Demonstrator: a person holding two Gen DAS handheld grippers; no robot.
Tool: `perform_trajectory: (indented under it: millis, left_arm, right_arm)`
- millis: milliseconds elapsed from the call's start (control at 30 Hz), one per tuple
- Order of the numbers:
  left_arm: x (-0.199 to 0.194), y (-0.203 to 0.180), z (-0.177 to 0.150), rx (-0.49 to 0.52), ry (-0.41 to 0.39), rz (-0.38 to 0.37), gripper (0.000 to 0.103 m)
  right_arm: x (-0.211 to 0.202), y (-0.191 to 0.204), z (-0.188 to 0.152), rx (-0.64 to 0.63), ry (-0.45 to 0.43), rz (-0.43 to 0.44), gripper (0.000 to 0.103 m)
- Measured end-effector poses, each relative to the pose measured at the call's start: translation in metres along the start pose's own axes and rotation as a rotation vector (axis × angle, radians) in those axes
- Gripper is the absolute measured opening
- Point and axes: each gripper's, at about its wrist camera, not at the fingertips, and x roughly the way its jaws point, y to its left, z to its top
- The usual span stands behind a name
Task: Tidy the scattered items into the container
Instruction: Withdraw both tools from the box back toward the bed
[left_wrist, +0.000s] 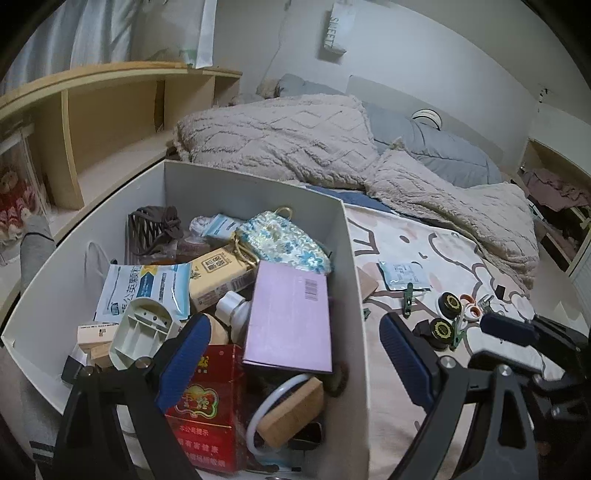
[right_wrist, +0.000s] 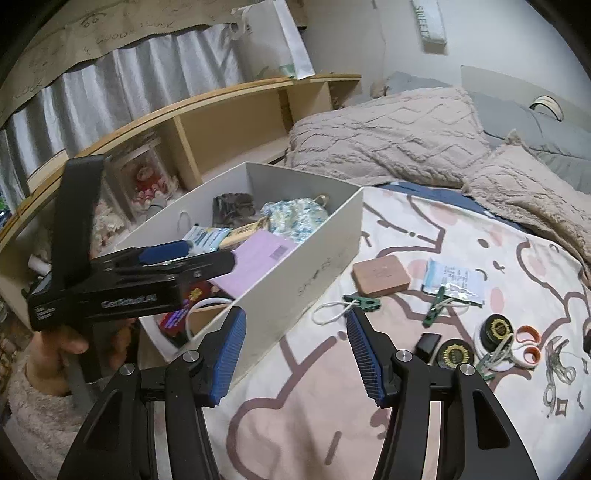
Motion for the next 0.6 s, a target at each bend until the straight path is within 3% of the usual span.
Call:
perform_trajectory:
  millis: [167, 200, 267, 400, 467, 600]
  left_arm:
    - [-0.006, -0.01, -0.001, 0.018, -0.027, 0.005, 0.094]
    - [-0.007, -0.011, -0.002, 0.021, -0.03, 0.005, 0.097]
    - [-0.008, -0.015, -0.002, 0.031, -0.039, 0.012, 0.098]
    - [-0.008, -0.025, -0.005, 0.072, -0.055, 0.042, 0.1]
    - [-0.008, -0.029, -0.006, 0.08, -0.063, 0.041, 0.101]
    - [-0.007, -0.035, -0.008, 0.084, -0.086, 0.036, 0.103]
  right_arm:
    - [-0.011, -0.015, -0.003, 0.012, -0.054, -0.035, 0.058]
    - [-0.014, -0.018, -0.003, 0.012, -0.063, -0.044, 0.062]
    - [-0.019, -0.024, -0.004, 0.012, -0.082, -0.071, 0.079]
    - [-0.027, -0.037, -0.006, 0.016, -0.102, -0.108, 0.082]
    - [-0.029, -0.045, -0.007, 0.018, -0.105, -0.138, 0.092]
    - [-0.034, -0.058, -0.012, 0.005, -0.108, -0.197, 0.1]
